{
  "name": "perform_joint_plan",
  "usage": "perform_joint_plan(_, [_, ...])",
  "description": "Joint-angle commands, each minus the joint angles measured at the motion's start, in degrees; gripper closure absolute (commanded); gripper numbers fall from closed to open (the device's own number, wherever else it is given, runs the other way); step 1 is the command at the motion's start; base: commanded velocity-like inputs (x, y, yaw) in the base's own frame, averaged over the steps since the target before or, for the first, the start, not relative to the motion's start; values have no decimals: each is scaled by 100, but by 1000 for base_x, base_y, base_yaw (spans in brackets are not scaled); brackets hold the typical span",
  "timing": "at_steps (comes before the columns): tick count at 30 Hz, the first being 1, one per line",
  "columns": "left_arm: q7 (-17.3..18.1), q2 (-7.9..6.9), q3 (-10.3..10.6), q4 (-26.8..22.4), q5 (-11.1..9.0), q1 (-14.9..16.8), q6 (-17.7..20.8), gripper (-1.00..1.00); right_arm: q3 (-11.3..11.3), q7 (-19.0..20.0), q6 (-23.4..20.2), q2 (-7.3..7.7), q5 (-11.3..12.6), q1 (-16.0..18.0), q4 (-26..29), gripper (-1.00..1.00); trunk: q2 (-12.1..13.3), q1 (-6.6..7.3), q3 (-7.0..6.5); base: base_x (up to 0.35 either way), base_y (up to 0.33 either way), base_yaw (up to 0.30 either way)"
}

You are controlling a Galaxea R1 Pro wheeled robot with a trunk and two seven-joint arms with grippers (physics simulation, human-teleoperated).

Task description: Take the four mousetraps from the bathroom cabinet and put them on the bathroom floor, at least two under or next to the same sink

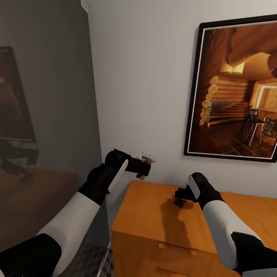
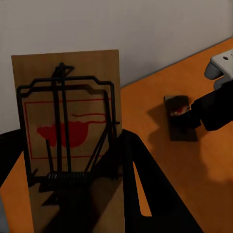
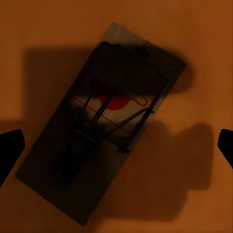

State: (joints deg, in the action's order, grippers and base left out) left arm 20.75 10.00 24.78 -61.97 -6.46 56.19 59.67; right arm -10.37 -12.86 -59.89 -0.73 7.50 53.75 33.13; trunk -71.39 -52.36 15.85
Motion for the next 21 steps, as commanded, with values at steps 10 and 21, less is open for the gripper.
perform_joint_plan(10, [-18, 0, 1, 3, -40, 6, 33, 100, -26, -47, -11, -6, 68, 4, 53, -100, -5, 0, 97, 0, 0, 0])
perform_joint_plan(21, [-18, 0, 1, 3, -40, 6, 33, 100, -26, -45, -11, -6, 75, 4, 70, -100, -5, 0, 131, 0, 0, 4])
